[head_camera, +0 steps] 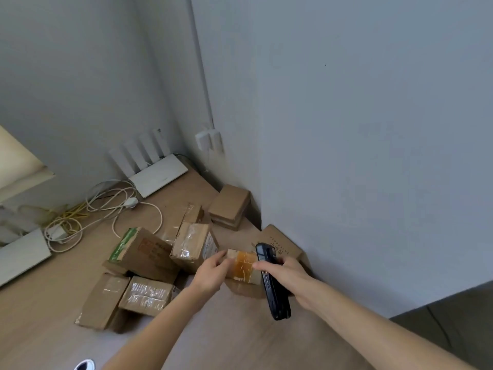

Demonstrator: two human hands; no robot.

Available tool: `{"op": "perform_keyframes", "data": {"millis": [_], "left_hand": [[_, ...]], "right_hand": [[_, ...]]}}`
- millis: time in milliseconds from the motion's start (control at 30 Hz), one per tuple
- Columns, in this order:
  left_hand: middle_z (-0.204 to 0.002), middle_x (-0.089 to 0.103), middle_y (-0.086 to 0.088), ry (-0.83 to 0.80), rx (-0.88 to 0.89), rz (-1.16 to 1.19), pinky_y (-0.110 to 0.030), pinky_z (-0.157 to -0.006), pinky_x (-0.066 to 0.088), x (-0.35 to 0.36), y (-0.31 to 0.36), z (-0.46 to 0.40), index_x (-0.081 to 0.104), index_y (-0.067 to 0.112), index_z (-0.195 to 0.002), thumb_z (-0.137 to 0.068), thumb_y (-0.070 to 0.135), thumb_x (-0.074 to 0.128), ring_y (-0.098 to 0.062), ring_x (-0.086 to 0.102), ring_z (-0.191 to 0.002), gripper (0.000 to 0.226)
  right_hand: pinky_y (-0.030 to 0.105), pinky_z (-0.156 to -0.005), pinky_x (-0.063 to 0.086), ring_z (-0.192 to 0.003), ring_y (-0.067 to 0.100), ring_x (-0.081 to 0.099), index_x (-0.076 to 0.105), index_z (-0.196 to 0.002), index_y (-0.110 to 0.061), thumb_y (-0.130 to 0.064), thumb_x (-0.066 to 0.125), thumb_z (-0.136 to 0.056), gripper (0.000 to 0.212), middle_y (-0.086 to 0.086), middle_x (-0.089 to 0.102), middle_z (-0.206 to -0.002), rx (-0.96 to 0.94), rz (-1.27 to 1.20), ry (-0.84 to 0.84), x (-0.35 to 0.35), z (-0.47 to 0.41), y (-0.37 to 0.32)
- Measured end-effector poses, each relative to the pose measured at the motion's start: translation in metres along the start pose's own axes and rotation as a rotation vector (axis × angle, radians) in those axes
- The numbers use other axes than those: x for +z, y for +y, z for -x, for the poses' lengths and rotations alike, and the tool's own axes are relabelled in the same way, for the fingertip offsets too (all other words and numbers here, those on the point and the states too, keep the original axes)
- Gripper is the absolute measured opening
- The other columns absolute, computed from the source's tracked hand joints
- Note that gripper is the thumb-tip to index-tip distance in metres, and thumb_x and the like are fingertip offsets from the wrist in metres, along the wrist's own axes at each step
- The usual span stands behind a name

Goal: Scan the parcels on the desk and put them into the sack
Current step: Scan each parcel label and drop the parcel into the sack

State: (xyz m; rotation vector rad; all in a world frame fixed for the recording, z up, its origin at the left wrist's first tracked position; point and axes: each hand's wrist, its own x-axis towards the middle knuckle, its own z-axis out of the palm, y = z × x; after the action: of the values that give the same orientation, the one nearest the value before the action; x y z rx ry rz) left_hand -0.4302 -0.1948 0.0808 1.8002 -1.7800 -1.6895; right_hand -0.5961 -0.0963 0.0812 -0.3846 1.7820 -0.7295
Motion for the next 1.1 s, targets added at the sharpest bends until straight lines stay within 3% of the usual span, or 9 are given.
{"op": "perform_keyframes", "data": {"millis": [133,233,333,500,667,767,833,967,1100], "left_hand": [[-0.137,0.050,-0.006,0.021,-0.039,0.196,-0.051,-0.097,0.054,-0.004,-0.009,0.020,0.052,0.024,-0.132,-0.100,0.047,0.052,-0.026,0.052,-0.121,0.039],[-0.120,0.058,-0.001,0.084,0.048,0.227,-0.047,-0.090,0.058,-0.008,-0.016,0.045,0.054,0.024,-0.112,-0.098,0.049,0.054,-0.018,0.057,-0.106,0.029],[-0.121,0.060,-0.002,0.143,0.129,0.240,-0.045,-0.088,0.059,-0.017,-0.022,0.077,0.055,0.025,-0.111,-0.097,0.041,0.060,-0.019,0.058,-0.105,0.021],[-0.132,0.056,0.004,0.049,0.166,0.338,-0.034,-0.084,0.056,-0.044,-0.032,0.147,0.045,0.025,-0.147,-0.095,0.036,0.066,-0.018,0.056,-0.116,0.057],[-0.120,0.063,0.005,-0.019,0.269,0.402,-0.031,-0.086,0.054,-0.077,-0.055,0.239,0.054,0.032,-0.136,-0.084,0.029,0.078,-0.010,0.061,-0.108,0.058],[-0.120,0.069,-0.006,-0.046,0.321,0.426,-0.050,-0.093,0.057,-0.100,-0.076,0.293,0.048,0.035,-0.137,-0.066,0.027,0.087,-0.025,0.068,-0.108,0.082],[-0.121,0.068,-0.012,-0.060,0.373,0.416,-0.053,-0.090,0.058,-0.115,-0.089,0.327,0.040,0.042,-0.140,-0.059,0.023,0.092,-0.028,0.069,-0.108,0.098],[-0.123,0.058,-0.016,-0.046,0.510,0.319,-0.040,-0.079,0.062,-0.137,-0.107,0.384,0.022,0.058,-0.142,-0.064,0.004,0.092,-0.030,0.066,-0.108,0.118],[-0.120,0.055,-0.015,0.001,0.562,0.326,-0.031,-0.072,0.060,-0.147,-0.117,0.430,0.024,0.057,-0.142,-0.068,-0.004,0.087,-0.026,0.064,-0.106,0.114]], "right_hand": [[0.033,-0.088,0.048,-0.112,0.021,0.058,0.046,-0.146,-0.020,-0.050,0.086,-0.078,0.085,0.002,0.060,-0.127,-0.028,0.006,-0.005,0.003,0.015,0.004],[0.034,-0.092,0.048,-0.114,0.020,0.059,0.045,-0.147,-0.023,-0.050,0.087,-0.076,0.086,0.001,0.060,-0.130,-0.087,0.026,-0.022,0.008,0.034,0.010],[0.032,-0.091,0.047,-0.115,0.019,0.059,0.046,-0.146,-0.026,-0.050,0.088,-0.075,0.087,-0.001,0.060,-0.133,-0.170,0.049,-0.018,0.015,0.065,0.013],[0.027,-0.083,0.050,-0.108,0.014,0.059,0.046,-0.146,-0.025,-0.045,0.087,-0.079,0.081,-0.003,0.059,-0.130,-0.323,0.092,-0.002,0.029,0.143,0.016],[0.031,-0.097,0.051,-0.119,0.019,0.059,0.048,-0.143,-0.026,-0.042,0.089,-0.078,0.079,0.000,0.059,-0.136,-0.467,0.146,0.028,0.055,0.237,0.028],[0.028,-0.092,0.051,-0.113,0.015,0.063,0.056,-0.134,-0.024,-0.040,0.094,-0.069,0.077,-0.002,0.064,-0.129,-0.524,0.161,0.019,0.073,0.290,0.042],[0.032,-0.098,0.053,-0.112,0.012,0.065,0.060,-0.130,-0.025,-0.048,0.094,-0.053,0.087,-0.004,0.067,-0.125,-0.560,0.174,0.031,0.085,0.321,0.049],[0.035,-0.106,0.050,-0.115,0.008,0.063,0.062,-0.123,-0.032,-0.061,0.092,-0.040,0.094,-0.011,0.068,-0.121,-0.646,0.233,0.060,0.106,0.371,0.057],[0.030,-0.103,0.049,-0.113,0.003,0.061,0.062,-0.126,-0.033,-0.064,0.091,-0.038,0.098,-0.016,0.068,-0.118,-0.712,0.294,0.055,0.119,0.413,0.058]]}}
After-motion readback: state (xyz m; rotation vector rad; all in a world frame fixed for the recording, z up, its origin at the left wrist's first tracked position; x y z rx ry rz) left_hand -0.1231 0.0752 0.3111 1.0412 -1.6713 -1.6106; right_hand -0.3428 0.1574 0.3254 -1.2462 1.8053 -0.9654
